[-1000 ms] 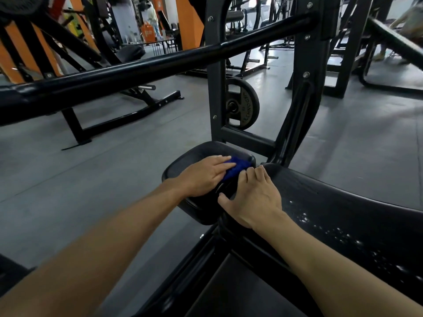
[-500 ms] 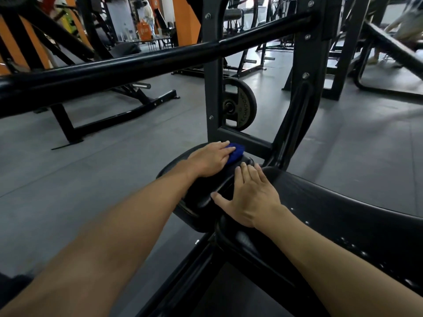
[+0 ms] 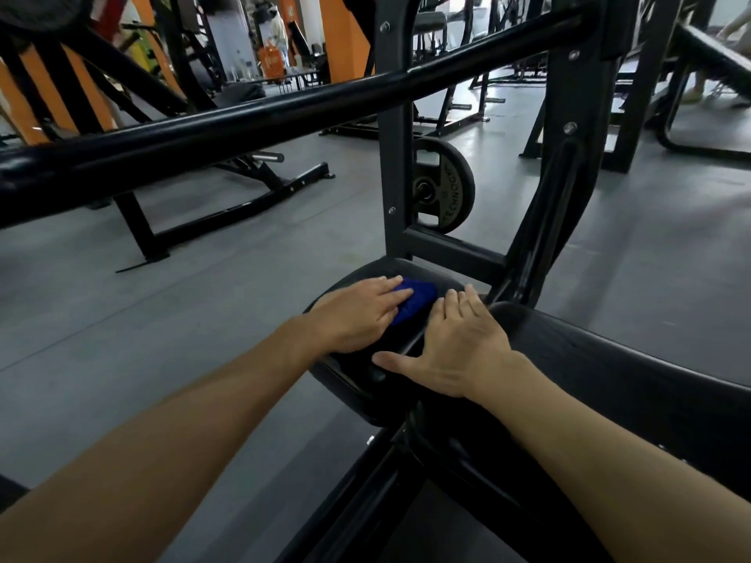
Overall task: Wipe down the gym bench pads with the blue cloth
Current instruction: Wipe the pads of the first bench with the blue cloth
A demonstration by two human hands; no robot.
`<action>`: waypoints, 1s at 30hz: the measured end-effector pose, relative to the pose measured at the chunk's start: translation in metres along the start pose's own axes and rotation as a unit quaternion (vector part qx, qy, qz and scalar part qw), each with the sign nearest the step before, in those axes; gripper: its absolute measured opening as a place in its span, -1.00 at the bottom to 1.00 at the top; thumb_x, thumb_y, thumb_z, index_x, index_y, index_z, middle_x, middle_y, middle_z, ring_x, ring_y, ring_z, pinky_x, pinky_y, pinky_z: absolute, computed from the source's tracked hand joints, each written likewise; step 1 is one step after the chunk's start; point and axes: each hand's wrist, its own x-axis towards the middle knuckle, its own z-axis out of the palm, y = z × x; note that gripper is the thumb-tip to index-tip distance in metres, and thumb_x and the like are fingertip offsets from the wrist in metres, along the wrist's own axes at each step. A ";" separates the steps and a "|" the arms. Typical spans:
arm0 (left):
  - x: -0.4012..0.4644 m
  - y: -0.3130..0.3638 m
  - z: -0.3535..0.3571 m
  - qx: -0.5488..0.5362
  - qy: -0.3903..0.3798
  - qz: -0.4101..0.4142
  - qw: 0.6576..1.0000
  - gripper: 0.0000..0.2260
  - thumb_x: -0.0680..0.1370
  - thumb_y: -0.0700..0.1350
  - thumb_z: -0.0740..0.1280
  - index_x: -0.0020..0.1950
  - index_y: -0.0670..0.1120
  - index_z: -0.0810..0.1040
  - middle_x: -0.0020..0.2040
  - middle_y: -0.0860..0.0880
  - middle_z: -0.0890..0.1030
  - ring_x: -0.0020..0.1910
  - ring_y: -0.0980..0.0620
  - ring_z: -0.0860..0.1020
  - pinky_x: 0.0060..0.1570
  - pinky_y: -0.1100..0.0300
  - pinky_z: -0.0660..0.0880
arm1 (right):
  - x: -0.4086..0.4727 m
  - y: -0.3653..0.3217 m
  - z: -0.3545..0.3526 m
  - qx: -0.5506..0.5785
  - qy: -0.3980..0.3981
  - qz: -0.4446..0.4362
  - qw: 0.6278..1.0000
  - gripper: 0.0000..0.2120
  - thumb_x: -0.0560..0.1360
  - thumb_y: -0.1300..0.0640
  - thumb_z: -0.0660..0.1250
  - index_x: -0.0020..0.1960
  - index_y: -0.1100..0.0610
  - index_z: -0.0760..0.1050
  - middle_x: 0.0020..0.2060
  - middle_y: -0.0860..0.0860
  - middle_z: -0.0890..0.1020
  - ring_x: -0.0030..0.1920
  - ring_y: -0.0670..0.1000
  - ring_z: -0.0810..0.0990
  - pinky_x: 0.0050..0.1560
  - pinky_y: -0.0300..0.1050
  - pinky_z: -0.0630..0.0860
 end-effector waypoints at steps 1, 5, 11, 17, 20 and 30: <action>0.019 -0.003 0.000 -0.004 0.003 -0.008 1.000 -0.55 0.74 -0.02 0.04 0.65 0.03 0.17 0.67 0.00 0.09 0.64 0.00 0.08 0.61 0.10 -0.03 | 0.002 0.000 -0.001 0.004 -0.005 0.000 1.000 0.30 0.29 -0.68 -0.29 0.59 0.36 -0.14 0.59 0.32 -0.02 0.62 0.20 -0.09 0.59 0.15 -0.18; 0.061 -0.006 -0.003 -0.026 0.009 -0.049 0.998 -0.56 0.75 -0.05 0.04 0.65 0.00 0.18 0.67 -0.06 0.10 0.63 -0.04 0.10 0.60 0.11 -0.03 | 0.008 -0.001 -0.002 0.032 -0.018 0.003 0.999 0.31 0.27 -0.70 -0.28 0.60 0.34 -0.17 0.59 0.31 -0.08 0.62 0.20 -0.14 0.59 0.14 -0.21; 0.000 -0.012 -0.001 -0.023 0.023 -0.050 0.998 -0.56 0.74 -0.04 0.06 0.64 0.02 0.21 0.67 -0.02 0.11 0.63 0.01 0.08 0.60 0.12 -0.05 | 0.007 0.001 0.001 0.050 -0.020 0.004 0.999 0.30 0.26 -0.71 -0.29 0.62 0.29 -0.17 0.61 0.26 -0.11 0.62 0.16 -0.16 0.60 0.09 -0.23; -0.061 -0.020 0.005 -0.013 0.038 -0.040 0.998 -0.56 0.74 -0.03 0.05 0.64 0.03 0.21 0.67 0.02 0.11 0.63 0.04 0.09 0.59 0.20 -0.05 | 0.003 0.002 0.006 0.028 0.007 0.001 1.000 0.23 0.32 -0.68 -0.28 0.62 0.26 -0.15 0.61 0.25 -0.08 0.62 0.16 -0.14 0.60 0.08 -0.20; -0.015 -0.027 0.000 -0.030 0.026 -0.060 0.997 -0.56 0.74 -0.05 0.06 0.64 0.00 0.21 0.67 -0.02 0.11 0.63 -0.01 0.10 0.57 0.19 -0.06 | 0.004 0.003 0.008 0.031 0.009 0.004 0.999 0.23 0.31 -0.68 -0.29 0.62 0.26 -0.16 0.61 0.26 -0.10 0.62 0.17 -0.16 0.60 0.10 -0.19; 0.007 -0.062 0.009 -0.156 0.084 -0.136 0.975 -0.61 0.72 -0.13 0.13 0.56 -0.11 0.37 0.52 -0.15 0.41 0.51 -0.13 0.34 0.53 0.08 0.17 | 0.011 -0.005 0.001 0.061 -0.025 0.011 0.998 0.28 0.28 -0.70 -0.26 0.62 0.27 -0.19 0.59 0.31 -0.15 0.61 0.22 -0.20 0.59 0.12 -0.21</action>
